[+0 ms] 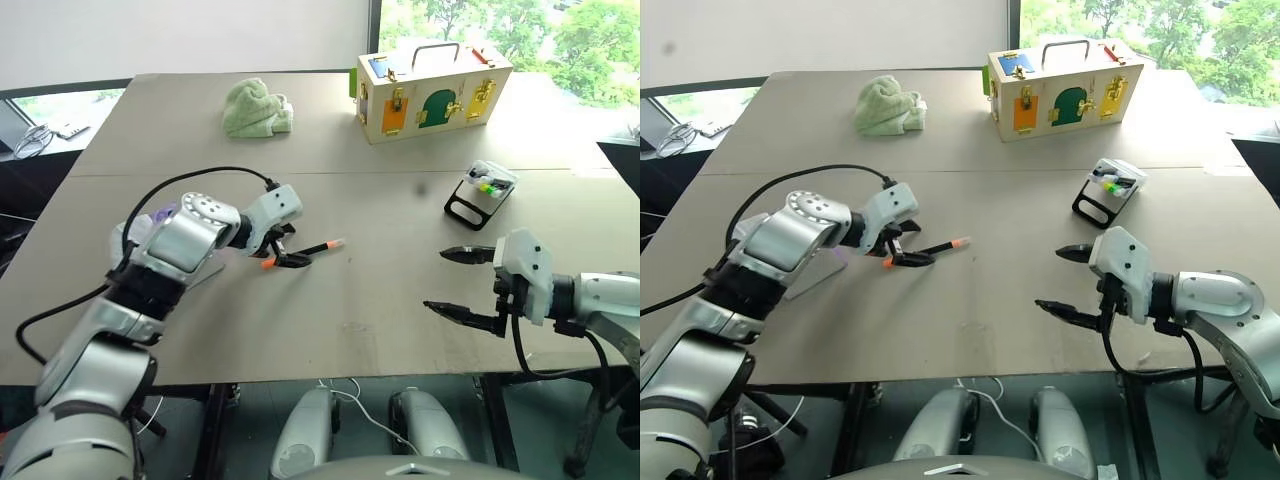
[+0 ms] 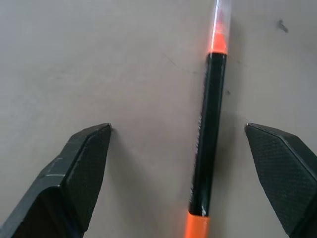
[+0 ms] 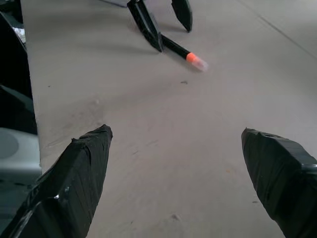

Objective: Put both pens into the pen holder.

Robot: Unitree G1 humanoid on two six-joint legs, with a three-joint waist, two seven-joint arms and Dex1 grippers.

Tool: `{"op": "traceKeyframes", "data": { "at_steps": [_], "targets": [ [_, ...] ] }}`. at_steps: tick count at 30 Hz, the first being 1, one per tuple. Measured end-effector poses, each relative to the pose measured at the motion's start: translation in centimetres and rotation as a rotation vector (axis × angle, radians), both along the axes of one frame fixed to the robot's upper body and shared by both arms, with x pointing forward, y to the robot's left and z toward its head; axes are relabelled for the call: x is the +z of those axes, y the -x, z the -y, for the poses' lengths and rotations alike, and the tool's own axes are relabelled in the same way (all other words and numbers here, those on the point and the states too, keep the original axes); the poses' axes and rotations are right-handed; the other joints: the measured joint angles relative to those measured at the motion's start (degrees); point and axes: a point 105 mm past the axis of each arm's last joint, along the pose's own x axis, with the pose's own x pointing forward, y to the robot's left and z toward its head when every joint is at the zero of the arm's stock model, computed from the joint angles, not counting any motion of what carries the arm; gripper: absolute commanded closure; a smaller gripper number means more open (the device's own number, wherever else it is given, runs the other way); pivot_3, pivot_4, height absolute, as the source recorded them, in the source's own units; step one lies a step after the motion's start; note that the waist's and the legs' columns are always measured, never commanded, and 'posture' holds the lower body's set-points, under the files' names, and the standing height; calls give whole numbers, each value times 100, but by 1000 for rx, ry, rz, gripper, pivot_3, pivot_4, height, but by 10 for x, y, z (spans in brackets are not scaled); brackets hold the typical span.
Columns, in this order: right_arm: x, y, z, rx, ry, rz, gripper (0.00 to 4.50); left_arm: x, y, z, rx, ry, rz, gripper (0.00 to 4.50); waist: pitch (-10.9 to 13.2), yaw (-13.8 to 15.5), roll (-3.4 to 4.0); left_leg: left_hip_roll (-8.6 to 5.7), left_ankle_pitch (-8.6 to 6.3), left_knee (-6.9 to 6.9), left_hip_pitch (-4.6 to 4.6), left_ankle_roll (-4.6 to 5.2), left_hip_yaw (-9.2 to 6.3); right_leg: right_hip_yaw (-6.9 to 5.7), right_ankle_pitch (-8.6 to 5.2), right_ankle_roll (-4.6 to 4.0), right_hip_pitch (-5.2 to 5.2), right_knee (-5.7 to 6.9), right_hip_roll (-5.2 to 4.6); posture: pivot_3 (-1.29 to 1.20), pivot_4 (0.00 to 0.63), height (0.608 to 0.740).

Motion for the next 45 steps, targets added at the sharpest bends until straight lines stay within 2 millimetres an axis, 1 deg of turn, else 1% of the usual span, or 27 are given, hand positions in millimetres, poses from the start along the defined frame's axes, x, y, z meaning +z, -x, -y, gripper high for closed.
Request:
{"op": "traceKeyframes", "data": {
  "at_steps": [4,7,10,11,12,13,14,17,18,21,22,24,25,26,27,28,29,31,33,34,36,38,40,41,43,44,45],
  "targets": [
    [-6,3,2,-12,0,-22,71,4,-3,13,-37,-17,-50,0,0,4,-1,-2,0,3,-7,0,-6,-5,0,1,-1,0,0,0,150,740],
    [-8,7,0,-3,1,-32,71,7,-3,20,-110,-100,-71,0,1,-8,-2,-2,0,3,-8,0,-5,-5,0,-1,-3,1,1,0,150,740],
    [-11,8,-2,-9,-11,-35,0,6,-4,17,-178,-195,-74,746,1,-50,-3,0,0,1,-6,0,-5,-2,1,-4,-3,1,2,0,150,740],
    [-10,8,-4,-19,-32,-29,0,6,-3,15,-197,-225,-71,1409,1,-80,-2,0,0,0,-4,0,-4,1,1,-4,-3,2,2,0,150,740],
    [-11,7,-6,-25,-43,-30,0,6,-3,13,-207,-241,-70,1725,1,-107,-2,0,-1,0,-4,0,-3,3,1,-3,-3,3,1,0,150,740],
    [-10,7,-6,-30,-49,-29,0,6,-2,11,-210,-248,-69,2247,1,-130,-2,1,-1,0,-4,1,-2,4,1,-3,-3,2,1,0,150,740],
    [-10,7,-8,-37,-63,-33,0,5,-1,8,-214,-256,-64,2589,0,-152,-2,1,-2,0,-1,2,1,6,1,-3,-3,2,0,0,150,740],
    [-11,5,-15,-64,-115,-42,0,0,3,2,-218,-241,-59,4076,-11,-187,2,2,-6,-5,13,9,12,18,4,-9,-1,11,-1,0,150,740],
    [-11,2,-19,-77,-136,-45,0,-1,5,1,-213,-220,-56,4455,-13,-191,2,3,-6,-5,16,9,12,18,4,-8,-1,13,-1,0,150,740],
    [-2,-6,-33,-108,-253,-62,0,-2,7,0,-194,-148,-27,4455,-15,-194,4,6,-6,-4,18,9,13,21,3,-7,-1,15,-1,0,150,740],
    [-1,-9,-36,-121,-292,-80,0,-3,8,3,-196,-113,-14,4455,-16,-180,6,5,-6,-3,17,9,12,20,5,-10,-1,17,-3,0,150,740],
    [1,-17,-46,-151,-401,-146,0,-1,14,18,-205,42,17,4455,-17,-156,4,6,-6,-1,13,9,7,18,7,-12,-1,15,-12,0,150,740],
    [3,-26,-53,-176,-484,-193,0,7,16,32,-217,155,50,4455,-16,-124,3,6,-6,11,0,8,-4,18,7,-12,-2,16,-31,0,150,740],
    [7,-34,-64,-183,-558,-244,0,17,23,52,-259,262,84,4455,-15,-98,2,5,-5,27,-20,8,-18,11,8,-12,-10,16,-37,0,150,740],
    [10,-38,-71,-185,-592,-267,0,25,29,63,-296,308,107,4455,-14,-97,3,4,-5,49,-48,7,-33,-1,9,-12,-24,17,-36,0,150,740],
    [13,-42,-77,-184,-618,-292,0,32,35,70,-322,335,140,4455,-14,-110,3,3,-6,67,-71,6,-42,-7,11,-12,-40,19,-35,0,150,740],
    [19,-46,-82,-181,-654,-320,0,38,36,65,-284,353,182,4455,-15,-134,5,0,-5,66,-72,6,-41,-5,13,-9,-42,20,-35,0,150,740],
    [19,-49,-84,-188,-661,-353,0,42,41,65,-275,383,211,4455,-15,-149,5,-2,-5,66,-71,6,-42,-7,14,-8,-42,22,-33,0,150,740],
    [12,-54,-87,-201,-654,-412,0,48,54,79,-333,426,237,4455,-15,-127,6,-8,-6,66,-73,7,-47,-14,14,-8,-40,22,-27,0,150,740],
    [11,-55,-90,-193,-662,-439,253,49,60,83,-351,443,247,4489,-15,-132,6,-8,-6,66,-72,7,-48,-13,14,-7,-40,23,-20,0,150,740],
    [15,-56,-90,-182,-678,-457,809,49,63,85,-352,455,253,4500,-15,-143,6,-8,-6,66,-69,8,-47,-11,14,-7,-39,24,-14,0,150,740],
    [17,-59,-87,-184,-677,-461,1758,48,63,85,-336,457,264,4500,-15,-151,6,-7,-6,66,-68,8,-46,-13,14,-7,-39,25,-9,0,150,740],
    [13,-59,-84,-193,-651,-474,2758,47,65,87,-325,472,276,4500,-15,-151,6,-6,-6,66,-68,8,-46,-14,14,-7,-38,25,-8,0,150,740],
    [13,-58,-84,-191,-648,-480,3122,47,66,88,-326,478,276,4500,-15,-154,7,-6,-6,66,-68,8,-46,-14,14,-7,-39,25,-8,0,150,740],
    [13,-56,-85,-175,-651,-493,4131,45,68,88,-322,487,274,4500,-15,-158,7,-5,-6,66,-67,8,-44,-14,14,-7,-39,26,-7,0,150,740],
    [13,-56,-84,-173,-651,-497,4410,45,68,89,-321,491,279,4500,-15,-159,7,-5,-6,66,-67,8,-43,-15,14,-7,-39,26,-6,0,150,740],
    [14,-55,-84,-172,-652,-498,4417,45,68,89,-323,494,282,4500,-15,-158,7,-5,-6,66,-67,8,-43,-15,14,-7,-39,27,-6,0,150,740]
  ]
}}
